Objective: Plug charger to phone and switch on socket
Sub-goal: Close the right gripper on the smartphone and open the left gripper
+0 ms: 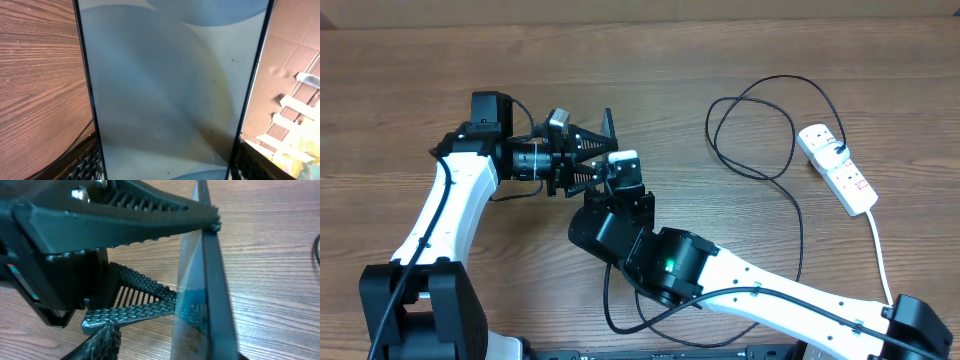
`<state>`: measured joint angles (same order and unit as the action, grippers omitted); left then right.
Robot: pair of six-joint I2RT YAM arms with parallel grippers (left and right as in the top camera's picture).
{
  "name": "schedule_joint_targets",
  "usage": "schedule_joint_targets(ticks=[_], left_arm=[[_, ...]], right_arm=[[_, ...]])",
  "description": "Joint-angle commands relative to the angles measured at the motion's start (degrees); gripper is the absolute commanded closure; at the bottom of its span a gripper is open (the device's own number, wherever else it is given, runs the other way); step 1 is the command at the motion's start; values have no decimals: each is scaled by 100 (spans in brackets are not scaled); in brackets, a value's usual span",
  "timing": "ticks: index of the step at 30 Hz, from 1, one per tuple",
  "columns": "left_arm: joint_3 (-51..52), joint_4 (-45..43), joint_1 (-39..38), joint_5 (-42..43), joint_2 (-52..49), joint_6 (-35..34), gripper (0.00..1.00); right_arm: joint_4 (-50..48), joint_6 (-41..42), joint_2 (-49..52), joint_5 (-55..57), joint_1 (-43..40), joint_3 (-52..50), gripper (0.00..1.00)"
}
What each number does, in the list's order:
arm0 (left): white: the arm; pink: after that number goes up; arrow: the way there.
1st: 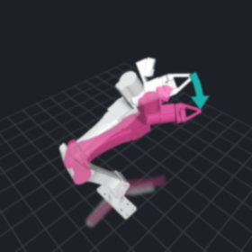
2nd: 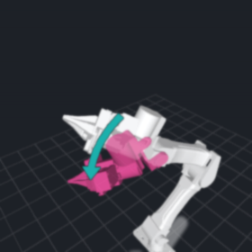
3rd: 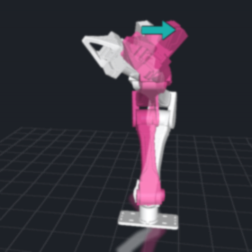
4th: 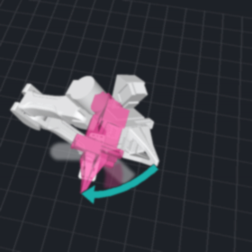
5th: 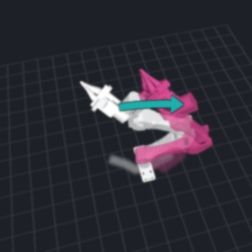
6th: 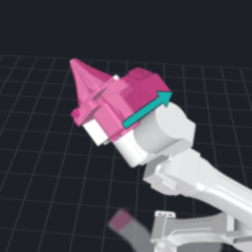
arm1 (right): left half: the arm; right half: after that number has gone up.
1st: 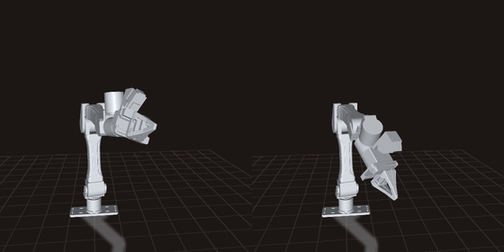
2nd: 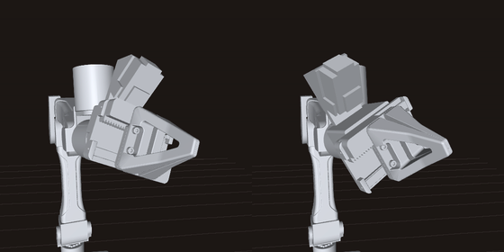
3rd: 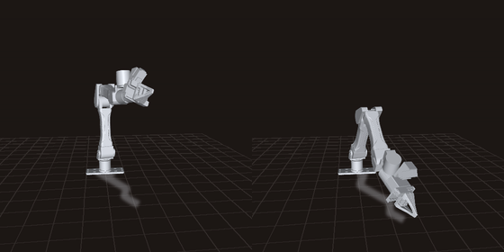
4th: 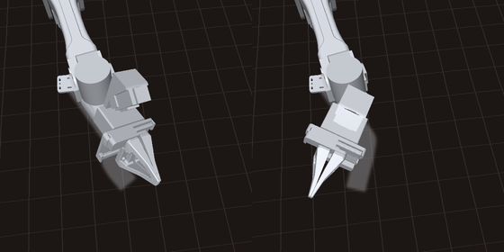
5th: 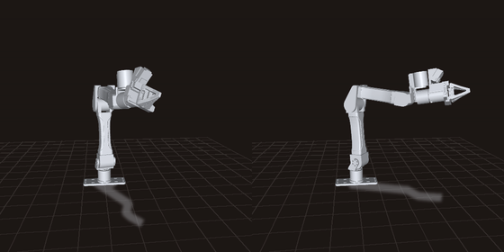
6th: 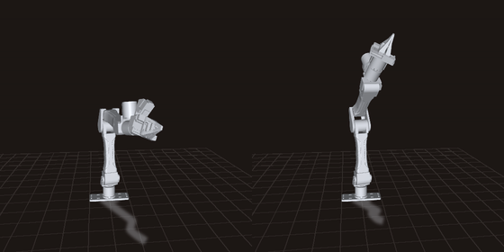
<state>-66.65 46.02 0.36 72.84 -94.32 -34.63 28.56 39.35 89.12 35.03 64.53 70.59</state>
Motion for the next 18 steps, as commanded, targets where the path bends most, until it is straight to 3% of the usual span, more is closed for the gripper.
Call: schedule_joint_targets(ticks=[1, 18], left_arm=[[13, -24, 0, 326, -7, -57, 73], [13, -22, 0, 323, -7, -57, 73]], right_arm=[[-114, -46, 17, 131, -11, -26, 54], [-127, -46, 20, 304, -11, -26, 81]])
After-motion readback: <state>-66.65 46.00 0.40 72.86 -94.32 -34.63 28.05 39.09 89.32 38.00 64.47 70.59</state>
